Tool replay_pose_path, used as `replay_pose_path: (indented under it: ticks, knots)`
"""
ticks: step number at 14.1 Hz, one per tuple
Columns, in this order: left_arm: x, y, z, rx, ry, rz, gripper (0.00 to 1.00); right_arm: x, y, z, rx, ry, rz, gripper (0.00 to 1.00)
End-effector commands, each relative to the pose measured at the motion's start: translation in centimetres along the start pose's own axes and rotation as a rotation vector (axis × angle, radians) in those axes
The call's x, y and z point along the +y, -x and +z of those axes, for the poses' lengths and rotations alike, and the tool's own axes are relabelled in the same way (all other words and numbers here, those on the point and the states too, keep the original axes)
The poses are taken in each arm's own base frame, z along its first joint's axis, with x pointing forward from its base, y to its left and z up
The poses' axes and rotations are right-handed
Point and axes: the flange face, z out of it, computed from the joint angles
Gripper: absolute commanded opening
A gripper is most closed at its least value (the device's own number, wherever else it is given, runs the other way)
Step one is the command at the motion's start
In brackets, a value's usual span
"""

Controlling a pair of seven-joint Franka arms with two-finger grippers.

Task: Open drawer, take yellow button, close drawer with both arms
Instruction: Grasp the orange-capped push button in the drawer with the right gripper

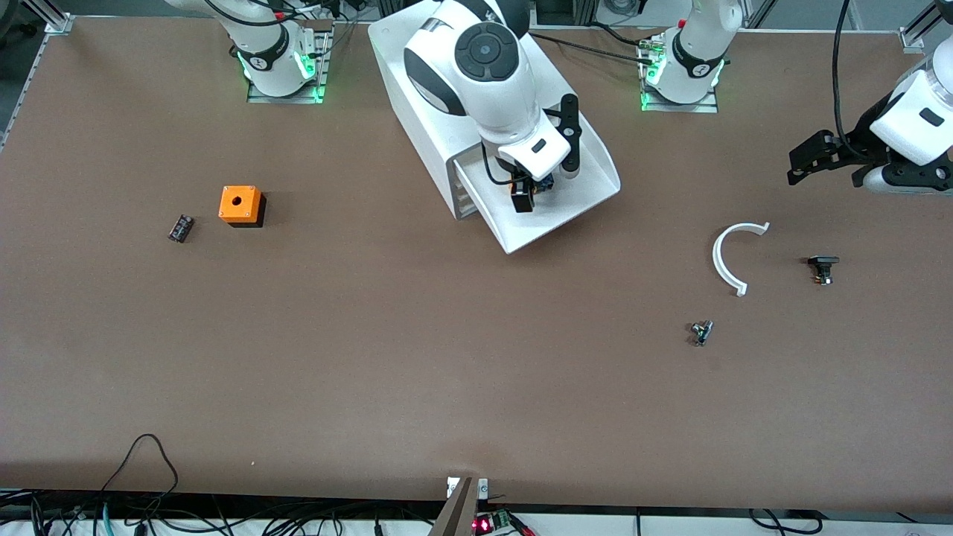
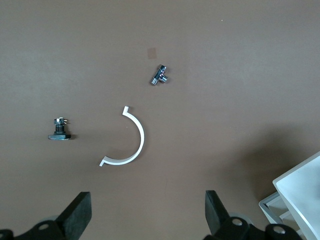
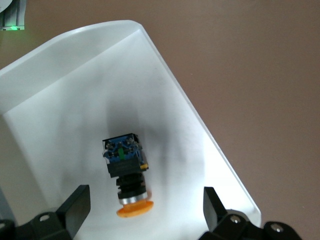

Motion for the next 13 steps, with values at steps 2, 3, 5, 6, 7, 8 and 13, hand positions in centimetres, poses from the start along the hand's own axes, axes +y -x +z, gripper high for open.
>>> replay_pose_path:
  ticks: [2,3,5,6,7,8,13]
  knots:
    - [0.0,0.2,-0.5,-0.019,-0.016,-0.002,1.0,-0.9,-1.6,1.6,-0.023,0.021,-0.072,1.0]
    - [0.0,0.2,-0.5,-0.017,-0.016,-0.002,1.0,-1.0,-1.6,1.8,-0.025,0.02,-0.084,1.0]
    - [0.0,0.2,-0.5,-0.017,-0.016,0.0,1.0,-0.8,-1.3,2.5,-0.042,0.009,-0.118,1.0]
    - [0.0,0.1,-0.4,-0.019,-0.014,0.001,1.0,-0.9,-1.3,2.9,-0.05,0.004,-0.128,1.0]
    - [0.0,0.1,-0.4,-0.017,-0.014,0.001,1.0,-1.0,-1.3,3.3,-0.057,0.001,-0.132,1.0]
    - [0.0,0.1,-0.4,-0.016,-0.014,0.001,1.0,-1.4,-1.6,3.8,-0.069,0.004,-0.144,1.0]
    - [0.1,0.1,-0.4,-0.014,-0.002,0.001,1.0,-2.3,-1.4,4.5,-0.12,-0.031,-0.151,1.0]
